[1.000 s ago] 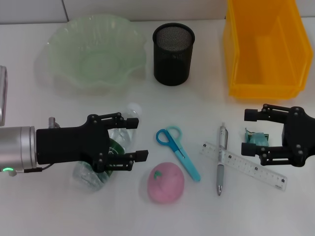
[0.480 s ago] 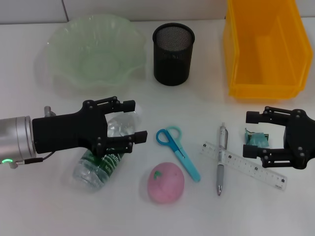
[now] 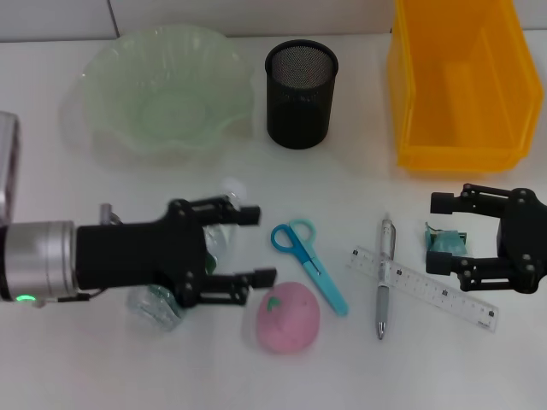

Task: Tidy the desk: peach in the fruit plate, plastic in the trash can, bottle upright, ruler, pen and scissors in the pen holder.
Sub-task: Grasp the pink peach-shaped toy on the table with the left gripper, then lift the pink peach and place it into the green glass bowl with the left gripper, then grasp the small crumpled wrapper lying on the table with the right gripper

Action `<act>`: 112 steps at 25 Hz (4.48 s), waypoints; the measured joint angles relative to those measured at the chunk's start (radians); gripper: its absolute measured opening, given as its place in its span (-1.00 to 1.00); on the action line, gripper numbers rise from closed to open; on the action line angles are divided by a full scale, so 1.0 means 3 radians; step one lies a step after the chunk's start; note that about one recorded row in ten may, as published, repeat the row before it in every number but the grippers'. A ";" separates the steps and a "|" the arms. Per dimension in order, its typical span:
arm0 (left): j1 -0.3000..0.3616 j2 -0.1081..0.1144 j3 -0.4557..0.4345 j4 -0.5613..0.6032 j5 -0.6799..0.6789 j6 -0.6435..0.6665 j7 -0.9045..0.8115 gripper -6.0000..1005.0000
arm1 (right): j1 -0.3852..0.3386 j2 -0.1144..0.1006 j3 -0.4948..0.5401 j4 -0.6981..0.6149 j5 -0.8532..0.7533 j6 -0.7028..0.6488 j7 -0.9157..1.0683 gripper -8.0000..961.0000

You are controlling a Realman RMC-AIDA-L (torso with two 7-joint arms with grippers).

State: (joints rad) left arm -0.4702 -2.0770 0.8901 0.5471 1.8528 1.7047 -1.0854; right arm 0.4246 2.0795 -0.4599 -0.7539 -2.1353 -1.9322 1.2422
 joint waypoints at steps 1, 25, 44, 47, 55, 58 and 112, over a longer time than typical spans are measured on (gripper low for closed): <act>-0.0007 -0.0005 0.0156 -0.0005 -0.0074 0.0016 0.0020 0.57 | -0.0007 -0.0002 0.0001 -0.0012 0.0000 -0.0001 0.0001 0.74; 0.0446 0.0002 0.2615 0.2313 0.0466 -0.1340 -0.2064 0.54 | -0.0118 -0.0008 0.0091 -0.0120 0.0052 0.0029 0.0094 0.73; 0.0256 -0.0004 0.2925 0.2571 0.0960 -0.1453 -0.2444 -0.21 | -0.0143 -0.0003 0.0091 -0.0125 0.0051 -0.0043 0.0113 0.73; 0.0317 0.0013 0.2741 0.2746 0.0858 -0.1327 -0.2404 -0.46 | -0.0148 -0.0003 0.0091 -0.0126 0.0059 -0.0044 0.0114 0.73; 0.0399 0.0018 0.1762 0.2882 0.0347 -0.1116 -0.2027 -0.80 | -0.0147 -0.0003 0.0091 -0.0123 0.0108 -0.0044 0.0120 0.73; 0.0361 0.0017 0.1252 0.2605 -0.0075 -0.1289 -0.1781 -0.85 | -0.0138 -0.0003 0.0091 -0.0108 0.0155 -0.0043 0.0120 0.73; 0.0347 0.0032 0.0505 0.0018 -0.1154 -0.0292 0.0577 0.72 | -0.0024 -0.0024 -0.0361 -0.1810 0.0128 -0.0268 0.1997 0.73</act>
State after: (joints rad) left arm -0.3662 -2.0675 1.0416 0.5524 1.5066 1.6172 -0.9124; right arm 0.4175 2.0722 -0.5681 -1.2968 -2.0969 -2.0125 1.8413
